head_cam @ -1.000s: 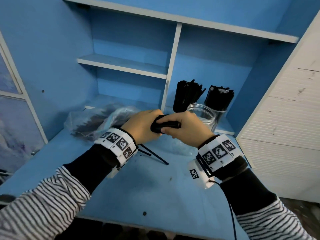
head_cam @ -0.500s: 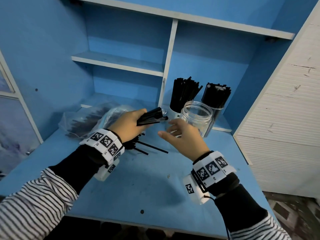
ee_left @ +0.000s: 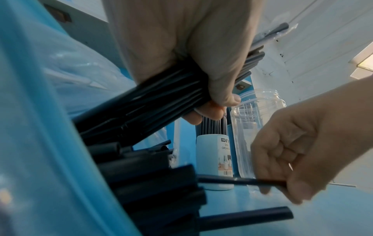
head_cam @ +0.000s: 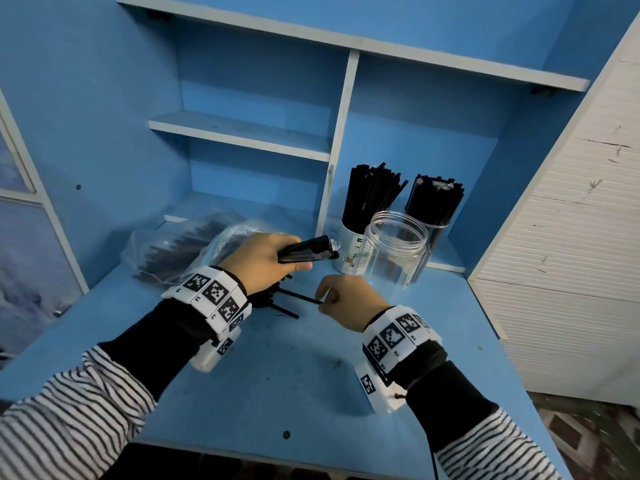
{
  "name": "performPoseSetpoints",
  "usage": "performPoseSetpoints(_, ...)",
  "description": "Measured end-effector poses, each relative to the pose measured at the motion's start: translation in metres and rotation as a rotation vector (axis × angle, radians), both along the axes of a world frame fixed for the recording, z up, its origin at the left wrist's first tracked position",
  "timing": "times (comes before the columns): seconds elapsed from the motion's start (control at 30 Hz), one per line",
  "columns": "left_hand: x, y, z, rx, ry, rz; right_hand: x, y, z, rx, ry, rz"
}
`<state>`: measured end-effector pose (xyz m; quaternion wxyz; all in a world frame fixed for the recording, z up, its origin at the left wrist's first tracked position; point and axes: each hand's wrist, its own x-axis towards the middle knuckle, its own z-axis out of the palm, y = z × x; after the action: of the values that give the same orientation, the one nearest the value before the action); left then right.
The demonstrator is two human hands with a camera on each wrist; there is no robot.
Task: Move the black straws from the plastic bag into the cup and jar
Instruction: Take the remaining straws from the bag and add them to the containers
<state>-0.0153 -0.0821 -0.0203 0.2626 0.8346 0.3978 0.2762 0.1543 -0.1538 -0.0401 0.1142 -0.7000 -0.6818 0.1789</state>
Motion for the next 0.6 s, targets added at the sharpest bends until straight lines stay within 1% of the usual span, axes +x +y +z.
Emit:
performPoseSetpoints(0.1, -0.001, -0.004, 0.005, -0.029, -0.03, 0.02, 0.002, -0.005, 0.021, 0.214, 0.126, -0.016)
performPoseSetpoints(0.2, 0.0, -0.012, 0.017, -0.046, -0.128, 0.003, 0.004, -0.013, 0.052, 0.442, 0.236, -0.048)
performPoseSetpoints(0.33, 0.007, -0.017, 0.026, -0.107, -0.235, -0.056, 0.002, -0.019, 0.085, 0.653, 0.373, 0.008)
performPoseSetpoints(0.43, 0.018, -0.016, 0.029, -0.163, -0.352, -0.069, 0.0, -0.023, 0.103, 0.709, 0.491, 0.057)
performPoseSetpoints(0.53, 0.032, -0.027, 0.041, -0.171, -0.429, -0.155, -0.006, -0.029, 0.119, 0.724, 0.636, 0.107)
performPoseSetpoints(0.6, 0.041, -0.037, 0.048, -0.197, -0.48, -0.21, -0.008, -0.034, 0.126, 0.746, 0.645, 0.119)
